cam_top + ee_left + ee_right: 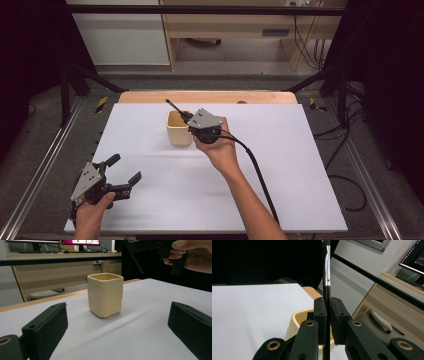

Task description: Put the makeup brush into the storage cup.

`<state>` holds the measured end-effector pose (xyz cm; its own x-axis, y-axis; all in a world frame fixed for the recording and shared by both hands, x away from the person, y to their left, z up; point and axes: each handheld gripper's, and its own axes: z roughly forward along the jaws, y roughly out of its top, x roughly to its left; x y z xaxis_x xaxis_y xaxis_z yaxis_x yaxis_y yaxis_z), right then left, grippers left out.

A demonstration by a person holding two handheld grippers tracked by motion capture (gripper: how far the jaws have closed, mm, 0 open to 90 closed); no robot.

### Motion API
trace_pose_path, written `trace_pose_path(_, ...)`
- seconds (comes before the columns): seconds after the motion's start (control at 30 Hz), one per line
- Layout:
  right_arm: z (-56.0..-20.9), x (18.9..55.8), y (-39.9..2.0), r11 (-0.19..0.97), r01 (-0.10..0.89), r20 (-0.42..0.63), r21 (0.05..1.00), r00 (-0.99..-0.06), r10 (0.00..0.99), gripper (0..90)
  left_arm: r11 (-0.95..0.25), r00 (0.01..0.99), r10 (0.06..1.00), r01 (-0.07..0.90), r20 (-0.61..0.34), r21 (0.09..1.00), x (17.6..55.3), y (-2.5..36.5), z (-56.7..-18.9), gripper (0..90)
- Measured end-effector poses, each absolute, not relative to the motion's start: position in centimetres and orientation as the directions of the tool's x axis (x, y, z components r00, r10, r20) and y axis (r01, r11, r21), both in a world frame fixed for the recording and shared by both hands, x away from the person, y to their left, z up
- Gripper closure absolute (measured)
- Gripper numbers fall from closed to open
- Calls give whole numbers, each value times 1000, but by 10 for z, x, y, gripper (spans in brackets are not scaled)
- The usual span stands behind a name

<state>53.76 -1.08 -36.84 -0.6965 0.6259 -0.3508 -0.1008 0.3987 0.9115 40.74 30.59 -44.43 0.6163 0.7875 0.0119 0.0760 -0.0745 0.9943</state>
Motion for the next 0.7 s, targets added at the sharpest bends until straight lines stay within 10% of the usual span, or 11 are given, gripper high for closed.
trace_pose_path(0.7,-373,547,-6,372,-120,-344,920,-701,624,837,-78,622,783,81,11,994,409,304,-445,24)
